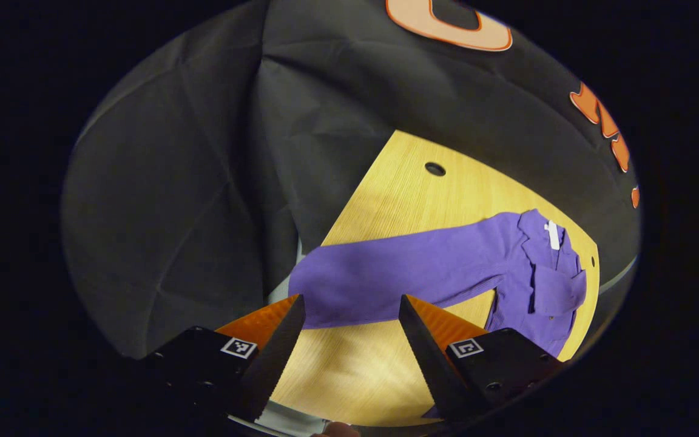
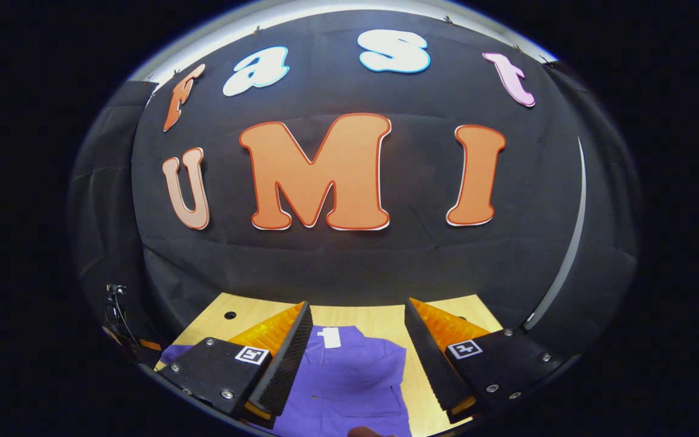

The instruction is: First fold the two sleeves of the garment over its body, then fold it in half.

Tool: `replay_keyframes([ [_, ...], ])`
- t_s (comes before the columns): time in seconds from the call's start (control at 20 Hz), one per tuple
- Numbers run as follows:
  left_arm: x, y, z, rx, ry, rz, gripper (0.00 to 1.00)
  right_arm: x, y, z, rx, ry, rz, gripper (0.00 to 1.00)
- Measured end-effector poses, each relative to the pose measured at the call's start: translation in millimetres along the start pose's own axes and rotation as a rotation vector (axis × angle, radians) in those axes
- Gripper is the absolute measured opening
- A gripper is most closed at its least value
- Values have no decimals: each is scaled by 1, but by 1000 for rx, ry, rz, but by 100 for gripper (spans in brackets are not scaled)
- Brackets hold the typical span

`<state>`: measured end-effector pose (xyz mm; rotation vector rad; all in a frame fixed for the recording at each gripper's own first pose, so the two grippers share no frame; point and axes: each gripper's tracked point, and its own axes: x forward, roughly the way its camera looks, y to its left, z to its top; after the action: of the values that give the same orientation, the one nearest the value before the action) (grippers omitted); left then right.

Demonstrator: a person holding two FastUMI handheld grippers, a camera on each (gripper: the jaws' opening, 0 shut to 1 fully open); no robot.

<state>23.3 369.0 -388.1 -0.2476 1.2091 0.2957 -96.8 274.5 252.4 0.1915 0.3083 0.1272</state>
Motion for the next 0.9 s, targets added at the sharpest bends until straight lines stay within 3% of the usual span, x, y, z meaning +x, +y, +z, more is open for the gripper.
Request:
replay_keyframes([
  [0.05,9,4,-4,1,36,5,99,-6,-4,1,-10,-13,-10,92],
  [0.25,43,3,-4,-5,131,-7,98,-32,-12,10,-41,-84,-24,94],
  [0.3,50,6,-4,-15,152,-11,98,-37,-14,11,-54,-92,-32,100],
  [0.35,54,12,-7,-26,176,-8,98,-42,-18,9,-72,-99,-42,95],
  [0.55,77,20,-28,-76,283,-27,98,-57,-20,3,-107,-106,-58,95],
  [0.9,109,27,-45,-98,365,22,98,-64,-27,-17,-98,-66,-76,95],
])
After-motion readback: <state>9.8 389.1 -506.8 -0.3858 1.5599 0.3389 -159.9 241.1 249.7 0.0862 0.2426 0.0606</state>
